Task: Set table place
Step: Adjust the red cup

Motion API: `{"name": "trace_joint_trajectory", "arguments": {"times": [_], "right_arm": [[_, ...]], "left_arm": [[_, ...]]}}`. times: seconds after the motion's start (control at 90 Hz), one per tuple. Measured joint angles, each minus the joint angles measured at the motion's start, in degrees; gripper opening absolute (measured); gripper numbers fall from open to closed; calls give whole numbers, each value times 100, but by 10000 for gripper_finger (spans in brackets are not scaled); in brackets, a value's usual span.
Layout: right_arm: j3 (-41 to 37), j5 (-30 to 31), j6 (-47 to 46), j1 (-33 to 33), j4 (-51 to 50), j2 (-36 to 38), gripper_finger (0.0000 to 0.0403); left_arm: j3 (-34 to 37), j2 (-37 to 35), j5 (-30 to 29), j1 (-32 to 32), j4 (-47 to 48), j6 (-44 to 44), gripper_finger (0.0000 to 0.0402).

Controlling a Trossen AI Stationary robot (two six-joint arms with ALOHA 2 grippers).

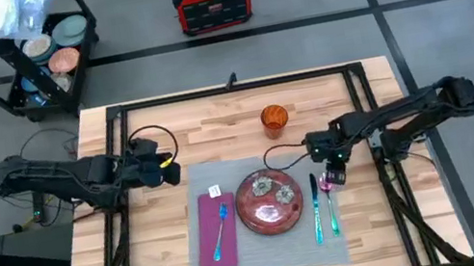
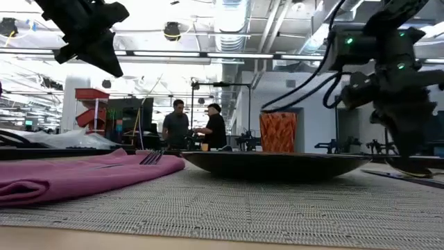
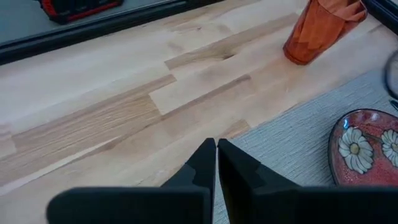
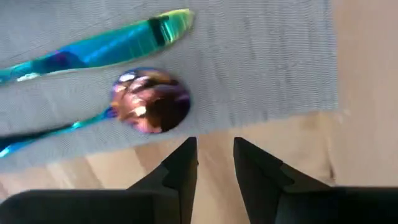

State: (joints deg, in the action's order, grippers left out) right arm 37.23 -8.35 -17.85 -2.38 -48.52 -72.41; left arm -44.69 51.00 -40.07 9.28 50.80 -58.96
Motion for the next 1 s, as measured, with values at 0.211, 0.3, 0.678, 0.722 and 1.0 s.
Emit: {"name": "trace_joint_trajectory", "arguments": {"times": [0.211, 0.3, 0.678, 0.722, 1.0], "right_arm": [[146, 609, 29, -69, 93, 327, 87], [673, 966, 615, -206, 120, 448, 87], [3448, 1440, 4091, -1648, -107, -1114, 87], [3800, 1274, 4177, -1811, -377, -1454, 87], [4760, 206, 4481, -1915, -1445, -2436, 87]], "left_arm": [[93, 0, 0, 0, -52, -21, 0], [272, 0, 31, 0, -83, -260, 0], [726, 2, 101, 0, -385, -784, 0], [726, 2, 98, 0, -439, -780, 0], [726, 0, 159, 0, -428, -727, 0]]}}
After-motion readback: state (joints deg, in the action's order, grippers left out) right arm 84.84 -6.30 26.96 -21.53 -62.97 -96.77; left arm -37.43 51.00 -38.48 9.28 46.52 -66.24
